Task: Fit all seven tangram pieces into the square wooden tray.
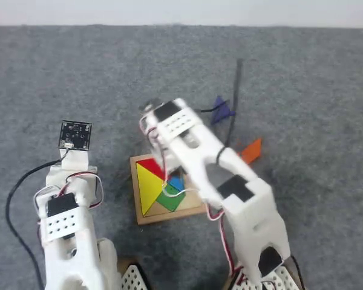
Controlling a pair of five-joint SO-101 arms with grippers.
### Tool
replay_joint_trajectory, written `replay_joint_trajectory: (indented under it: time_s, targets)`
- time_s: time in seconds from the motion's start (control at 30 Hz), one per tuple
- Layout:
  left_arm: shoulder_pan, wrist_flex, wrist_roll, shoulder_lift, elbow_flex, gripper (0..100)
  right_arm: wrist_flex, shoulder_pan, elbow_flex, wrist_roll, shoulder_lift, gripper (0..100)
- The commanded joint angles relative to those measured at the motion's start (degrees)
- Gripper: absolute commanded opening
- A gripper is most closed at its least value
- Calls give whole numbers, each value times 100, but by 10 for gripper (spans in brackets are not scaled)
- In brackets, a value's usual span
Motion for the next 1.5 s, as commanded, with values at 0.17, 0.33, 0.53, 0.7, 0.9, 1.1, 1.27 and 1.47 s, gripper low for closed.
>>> replay_joint_trajectory:
  time_s: [0.17,0.33,0.53,0.7,0.9,1.1,1.27,1.47]
  targets:
    - [-35,-132,-62,-141,-40,13,-1147,1657,-334,-44,-523,149]
    - [-35,-123,-70,-141,-40,13,-1868,1982,-844,-44,-22,272]
    - [-35,-123,-70,-141,-40,13,-2387,1991,-2215,-44,1244,277]
    - [-35,-123,-70,-141,-40,13,-2193,2000,-3833,-79,2615,278]
    - [-35,-123,-70,-141,-40,13,-1218,2167,-5978,-79,3916,275]
    - [-35,-123,-70,-141,-40,13,-171,2264,-7138,-44,4532,275]
    - [-35,-123,-70,-141,-40,13,602,2193,-7226,-44,4532,274]
    - [-53,-123,-70,-141,-40,13,998,2237,-7235,-44,4514,225]
